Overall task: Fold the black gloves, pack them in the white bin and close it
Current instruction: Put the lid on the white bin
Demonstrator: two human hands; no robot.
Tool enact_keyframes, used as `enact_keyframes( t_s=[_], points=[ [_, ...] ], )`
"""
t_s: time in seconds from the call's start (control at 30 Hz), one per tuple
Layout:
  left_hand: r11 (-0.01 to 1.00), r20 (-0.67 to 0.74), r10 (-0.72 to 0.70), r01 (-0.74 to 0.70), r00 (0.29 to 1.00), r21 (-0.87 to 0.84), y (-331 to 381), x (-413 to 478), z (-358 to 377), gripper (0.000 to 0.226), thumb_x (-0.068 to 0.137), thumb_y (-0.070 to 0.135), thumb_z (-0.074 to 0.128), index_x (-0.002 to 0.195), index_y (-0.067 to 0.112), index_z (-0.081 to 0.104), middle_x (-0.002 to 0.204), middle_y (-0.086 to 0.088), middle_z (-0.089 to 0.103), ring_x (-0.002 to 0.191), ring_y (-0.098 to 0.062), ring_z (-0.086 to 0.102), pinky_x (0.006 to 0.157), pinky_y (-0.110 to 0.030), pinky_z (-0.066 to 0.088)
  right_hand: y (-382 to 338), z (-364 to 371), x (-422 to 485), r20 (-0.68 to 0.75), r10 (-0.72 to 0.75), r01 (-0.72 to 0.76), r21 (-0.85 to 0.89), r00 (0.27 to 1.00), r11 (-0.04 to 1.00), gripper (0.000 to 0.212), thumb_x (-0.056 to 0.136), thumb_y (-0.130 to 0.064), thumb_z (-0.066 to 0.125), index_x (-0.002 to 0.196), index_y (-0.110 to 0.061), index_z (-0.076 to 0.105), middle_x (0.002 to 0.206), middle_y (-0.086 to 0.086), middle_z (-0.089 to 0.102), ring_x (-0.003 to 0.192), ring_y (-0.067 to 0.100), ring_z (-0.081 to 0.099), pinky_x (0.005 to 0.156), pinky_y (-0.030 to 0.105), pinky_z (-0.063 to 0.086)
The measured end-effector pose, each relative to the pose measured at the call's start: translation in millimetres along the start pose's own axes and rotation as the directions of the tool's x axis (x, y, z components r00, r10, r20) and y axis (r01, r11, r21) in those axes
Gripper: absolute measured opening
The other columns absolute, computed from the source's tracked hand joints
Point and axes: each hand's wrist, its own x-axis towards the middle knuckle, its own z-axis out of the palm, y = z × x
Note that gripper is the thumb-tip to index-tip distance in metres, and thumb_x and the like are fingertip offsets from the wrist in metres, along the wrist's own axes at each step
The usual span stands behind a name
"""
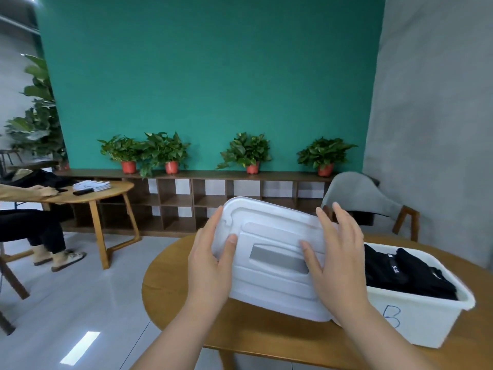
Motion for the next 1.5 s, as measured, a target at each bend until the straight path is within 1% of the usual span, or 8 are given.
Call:
enact_keyframes(
  t_s=[0.1,0.23,0.47,0.67,0.87,1.13,1.3,1.5],
  points=[
    [0.998,-0.026,-0.029,0.028,0.999,-0.05,9,-1,18,0.055,0.105,0.041,0.063,0.151,0.06,0.041,0.144,0.019,0.06,0.134,-0.012,0.057,0.109,-0.052,0.052,11,-12,-11,-0.053,0.135,-0.132,0.045,0.989,0.99,0.071,0.099,-0.047,0.063,0.161,-0.026,0.034,0.172,0.003,0.013,0.157,0.026,0.014,0.123,0.045,0.024],
    [0.988,-0.035,-0.097,0.092,0.995,-0.124,25,-5,50,0.054,0.103,0.04,0.065,0.146,0.065,0.043,0.133,0.003,0.068,0.124,-0.022,0.064,0.104,-0.055,0.055,30,-29,-25,-0.056,0.304,-0.292,0.164,0.951,0.942,0.071,0.098,-0.051,0.062,0.159,-0.029,0.033,0.171,-0.005,0.012,0.156,0.021,0.011,0.121,0.048,0.031],
    [0.97,0.042,-0.163,0.168,0.986,-0.175,48,-22,115,0.048,0.102,0.042,0.063,0.144,0.058,0.044,0.13,0.016,0.063,0.118,-0.009,0.061,0.101,-0.048,0.056,80,-72,-29,-0.039,0.341,-0.336,0.09,0.939,0.937,0.074,0.098,-0.058,0.057,0.162,-0.033,0.03,0.172,-0.018,0.006,0.159,0.015,0.017,0.124,0.043,0.033],
    [0.985,0.281,-0.105,0.138,0.954,-0.102,61,-43,161,0.079,0.099,0.046,0.068,0.16,0.054,0.02,0.138,0.023,0.038,0.111,0.012,0.047,0.083,-0.008,0.036,132,-104,-26,0.023,0.349,-0.348,-0.061,0.937,0.936,0.079,0.095,-0.068,0.055,0.162,-0.034,0.029,0.174,-0.015,0.002,0.159,0.014,0.016,0.113,0.039,0.042],
    [0.985,0.467,-0.162,0.173,0.869,0.019,46,-45,198,0.094,0.084,0.057,0.069,0.161,0.05,0.017,0.153,0.022,0.048,0.139,-0.012,0.051,0.109,-0.045,0.051,177,-114,-23,0.115,0.432,-0.415,-0.146,0.895,0.898,0.082,0.094,-0.067,0.057,0.163,-0.033,0.029,0.174,-0.014,0.001,0.157,0.016,0.025,0.106,0.032,0.043],
    [0.982,0.522,-0.189,0.159,0.832,0.102,31,-28,234,0.069,0.095,0.033,0.066,0.153,0.049,0.032,0.147,0.025,0.05,0.139,-0.009,0.047,0.115,-0.039,0.043,212,-98,1,0.259,0.517,-0.453,-0.268,0.816,0.85,0.082,0.095,-0.069,0.053,0.163,-0.027,0.033,0.174,-0.002,0.011,0.152,0.021,0.036,0.106,0.036,0.045],
    [0.96,0.554,-0.272,0.185,0.787,0.209,12,-19,253,0.064,0.1,0.046,0.061,0.157,0.038,0.032,0.16,0.013,0.042,0.161,-0.019,0.016,0.127,-0.047,0.027,225,-86,12,0.326,0.553,-0.447,-0.347,0.767,0.824,0.082,0.096,-0.072,0.048,0.162,-0.025,0.036,0.174,0.0,0.015,0.148,0.021,0.041,0.104,0.036,0.047],
    [0.935,0.576,-0.351,0.244,0.738,0.256,1,-17,268,0.05,0.097,0.051,0.062,0.143,0.037,0.048,0.137,0.013,0.056,0.136,-0.018,0.05,0.114,-0.045,0.045,236,-76,13,0.377,0.596,-0.434,-0.433,0.709,0.79,0.078,0.097,-0.074,0.043,0.16,-0.028,0.039,0.173,0.005,0.018,0.142,0.024,0.049,0.099,0.035,0.048]
  ],
)
